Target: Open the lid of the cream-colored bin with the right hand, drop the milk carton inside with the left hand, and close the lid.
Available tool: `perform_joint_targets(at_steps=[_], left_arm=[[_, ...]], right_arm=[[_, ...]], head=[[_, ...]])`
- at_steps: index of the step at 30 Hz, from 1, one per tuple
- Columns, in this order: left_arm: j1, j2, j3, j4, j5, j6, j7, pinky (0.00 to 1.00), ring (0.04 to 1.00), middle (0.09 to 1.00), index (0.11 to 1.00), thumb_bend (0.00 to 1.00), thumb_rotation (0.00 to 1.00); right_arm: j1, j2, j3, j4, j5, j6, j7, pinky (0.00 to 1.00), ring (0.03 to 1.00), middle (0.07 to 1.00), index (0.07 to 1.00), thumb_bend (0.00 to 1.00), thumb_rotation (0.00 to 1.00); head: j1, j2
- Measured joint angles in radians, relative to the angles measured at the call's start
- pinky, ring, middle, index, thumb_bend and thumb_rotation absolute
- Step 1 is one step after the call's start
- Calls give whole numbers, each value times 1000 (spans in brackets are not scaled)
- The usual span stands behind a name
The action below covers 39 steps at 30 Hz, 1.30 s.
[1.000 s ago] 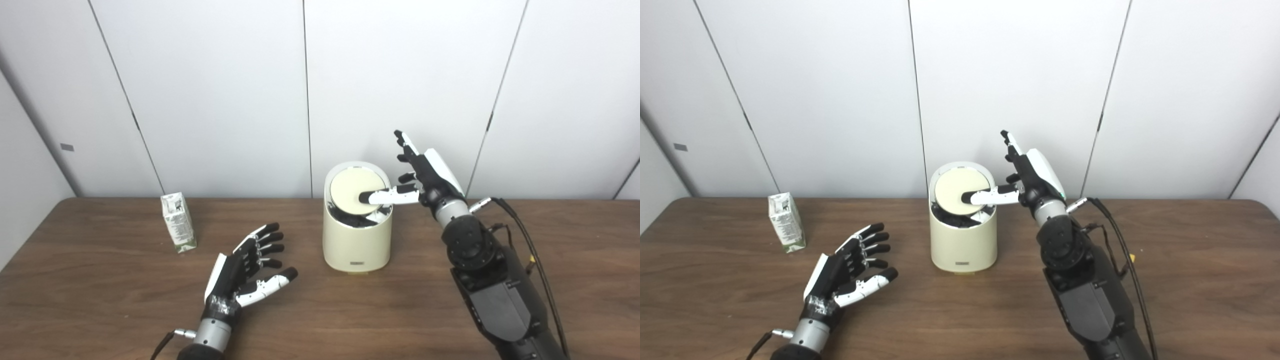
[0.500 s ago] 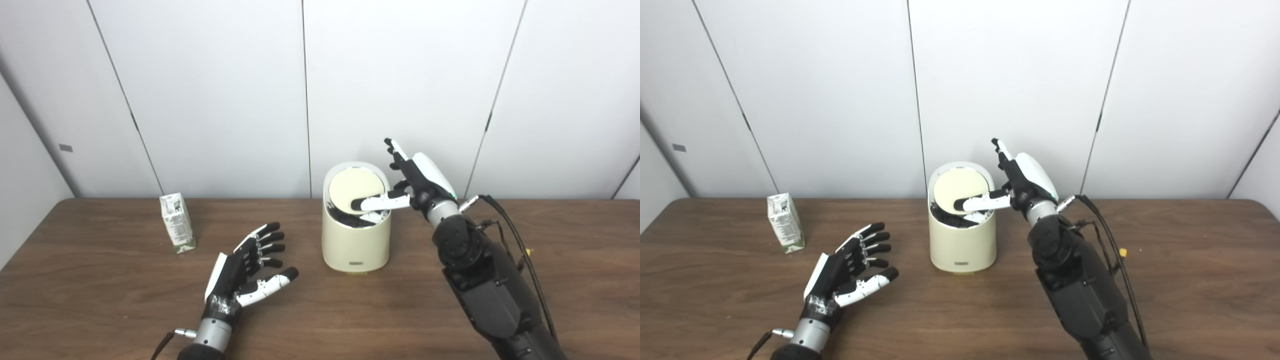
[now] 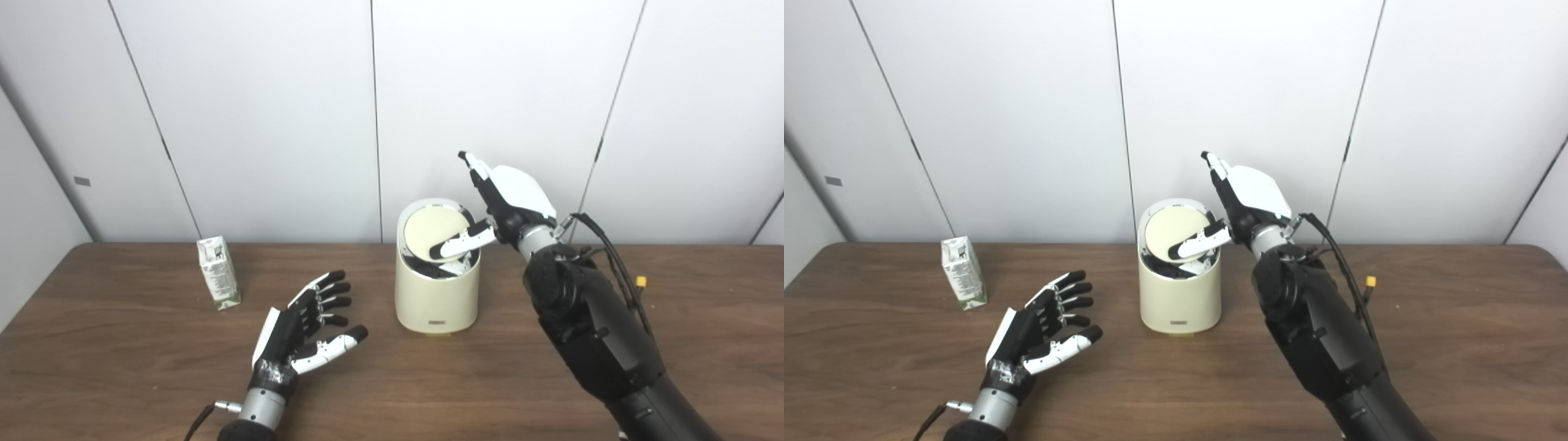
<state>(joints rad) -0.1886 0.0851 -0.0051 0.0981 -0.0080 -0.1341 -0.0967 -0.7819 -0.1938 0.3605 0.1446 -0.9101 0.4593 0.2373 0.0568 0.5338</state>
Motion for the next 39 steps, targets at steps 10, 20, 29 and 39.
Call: perform_joint_targets(at_steps=[10,20,29,39], left_arm=[[1,1,2,-8,-3,1,0,633,765,817,876,761,206],[1,3,-1,-6,-2,1,-1,649,766,814,874,765,219],[1,1,-5,4,-2,0,-1,639,763,812,871,765,205],[1,2,-6,4,-2,-1,-2,641,762,810,872,763,209]], right_arm=[[-7,64,-53,-21,-178,-2,101,614,803,921,894,855,187],[87,36,-138,-26,88,-122,-62,640,816,880,846,823,288],[223,32,-219,-91,256,-198,-159,651,797,865,848,760,339],[384,22,-285,-173,447,-233,-181,705,834,905,887,783,362]], head=[[-5,-5],[-5,-12],[-3,-11],[-6,-11]])
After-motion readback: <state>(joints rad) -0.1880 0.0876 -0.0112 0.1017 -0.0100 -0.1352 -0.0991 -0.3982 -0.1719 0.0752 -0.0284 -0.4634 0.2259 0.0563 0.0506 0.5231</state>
